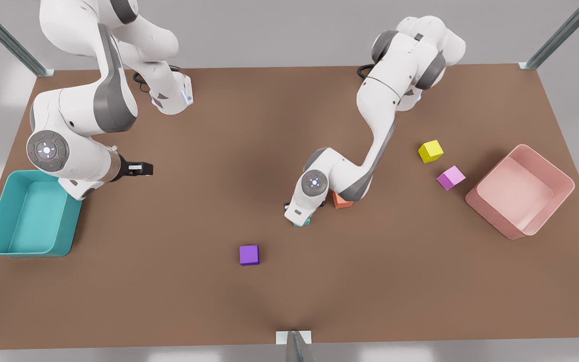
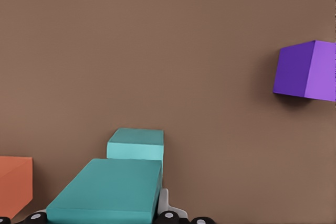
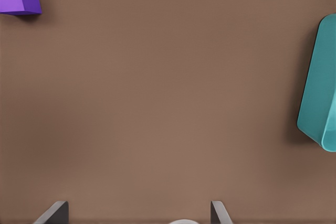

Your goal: Stack the two blue cubes on top of each other

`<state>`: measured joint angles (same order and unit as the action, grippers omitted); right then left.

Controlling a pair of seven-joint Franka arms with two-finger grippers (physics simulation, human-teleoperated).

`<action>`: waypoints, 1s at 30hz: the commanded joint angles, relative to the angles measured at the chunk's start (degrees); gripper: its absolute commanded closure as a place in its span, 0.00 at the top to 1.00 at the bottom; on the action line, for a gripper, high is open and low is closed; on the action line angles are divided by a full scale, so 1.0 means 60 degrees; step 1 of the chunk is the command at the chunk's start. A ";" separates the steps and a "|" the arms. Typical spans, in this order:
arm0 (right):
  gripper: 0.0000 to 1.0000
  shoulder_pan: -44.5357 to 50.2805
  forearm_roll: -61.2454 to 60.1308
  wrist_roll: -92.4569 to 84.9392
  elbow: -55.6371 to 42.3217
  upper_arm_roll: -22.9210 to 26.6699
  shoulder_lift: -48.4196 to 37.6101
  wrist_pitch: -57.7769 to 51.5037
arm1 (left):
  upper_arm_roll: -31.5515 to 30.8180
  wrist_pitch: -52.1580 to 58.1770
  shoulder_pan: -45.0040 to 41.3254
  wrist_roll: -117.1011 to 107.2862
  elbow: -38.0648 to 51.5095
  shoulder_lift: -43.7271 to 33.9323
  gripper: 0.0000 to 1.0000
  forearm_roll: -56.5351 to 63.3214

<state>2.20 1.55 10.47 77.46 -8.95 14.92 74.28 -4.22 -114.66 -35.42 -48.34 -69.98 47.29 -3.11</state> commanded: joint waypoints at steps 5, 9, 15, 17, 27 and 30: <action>1.00 -0.0001 -0.0024 -0.0002 -0.0004 -0.0003 0.0077 -0.0017 | 0.0000 -0.0168 0.0029 0.0380 0.0047 0.0233 0.62 -0.0067; 1.00 -0.0001 -0.0009 -0.0002 -0.0004 -0.0003 0.0077 -0.0017 | 0.0000 -0.0168 0.0029 0.0380 0.0018 0.0263 0.62 -0.0081; 1.00 -0.0001 -0.0009 -0.0002 -0.0004 -0.0003 0.0077 -0.0017 | -0.0015 -0.0168 0.0015 0.0366 0.0018 0.0351 0.83 -0.0081; 1.00 -0.0001 -0.0009 -0.0002 -0.0004 -0.0003 0.0091 -0.0017 | -0.0015 -0.0212 0.0029 0.0366 0.0018 0.0336 1.00 -0.0081; 1.00 -0.0001 -0.0009 -0.0017 -0.0004 0.0012 0.0091 -0.0031 | 0.0000 -0.0124 0.0146 0.0351 0.0443 0.0146 1.00 -0.0052; 1.00 -0.0001 -0.0009 -0.0017 -0.0019 -0.0003 0.0091 -0.0031 | 0.0000 -0.0124 0.0293 0.0380 0.0794 0.0058 1.00 -0.0052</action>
<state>2.20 1.52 10.41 77.38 -8.95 15.54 74.13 -4.21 -115.61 -33.81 -46.62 -65.66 47.87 -3.55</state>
